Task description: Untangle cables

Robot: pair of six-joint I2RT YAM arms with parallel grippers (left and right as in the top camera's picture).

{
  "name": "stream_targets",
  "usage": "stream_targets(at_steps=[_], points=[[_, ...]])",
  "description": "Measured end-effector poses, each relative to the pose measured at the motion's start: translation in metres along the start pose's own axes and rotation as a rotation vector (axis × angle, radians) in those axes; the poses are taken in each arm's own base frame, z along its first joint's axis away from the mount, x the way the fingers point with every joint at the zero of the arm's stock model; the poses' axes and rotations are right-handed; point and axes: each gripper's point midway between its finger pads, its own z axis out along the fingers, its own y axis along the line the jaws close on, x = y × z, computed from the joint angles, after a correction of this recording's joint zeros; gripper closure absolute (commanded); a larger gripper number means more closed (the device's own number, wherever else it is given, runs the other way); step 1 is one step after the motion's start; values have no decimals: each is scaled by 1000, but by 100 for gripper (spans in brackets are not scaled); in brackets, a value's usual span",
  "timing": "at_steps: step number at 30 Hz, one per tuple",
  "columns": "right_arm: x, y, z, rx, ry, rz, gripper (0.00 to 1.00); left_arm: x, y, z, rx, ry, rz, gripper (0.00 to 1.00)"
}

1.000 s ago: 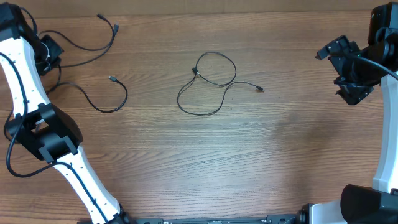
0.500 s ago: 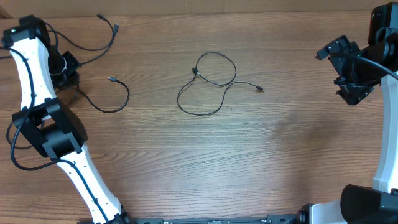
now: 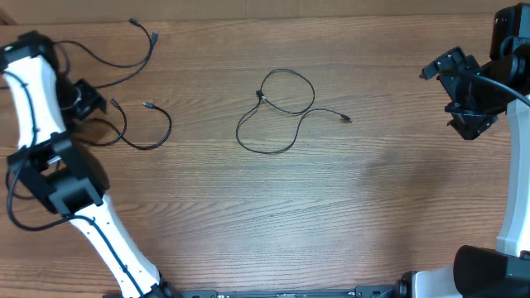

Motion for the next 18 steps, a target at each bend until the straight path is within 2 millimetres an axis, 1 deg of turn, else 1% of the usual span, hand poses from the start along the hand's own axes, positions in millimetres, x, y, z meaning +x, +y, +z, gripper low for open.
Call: stream_targets(at_steps=[2, 5, 7, 8, 12, 16, 18], points=[[0, 0, 0, 0, 0, 0, 0, -13, 34, -2, -35, -17, -109, 28], [0, 0, 0, 0, 0, 0, 0, -33, 108, -6, -101, -47, -299, 24], [0, 0, 0, 0, 0, 0, 0, -38, 148, -9, -134, -58, -386, 23], [0, 0, 0, 0, 0, 0, 0, -39, 164, -10, -148, -62, -421, 22], [0, 0, 0, 0, 1, 0, 0, -40, 215, -13, -183, -73, -532, 21], [0, 0, 0, 0, 0, 0, 0, -39, 250, -14, -192, -82, -621, 23], [0, 0, 0, 0, 0, 0, 0, -40, 263, -15, -193, -96, -651, 23]])
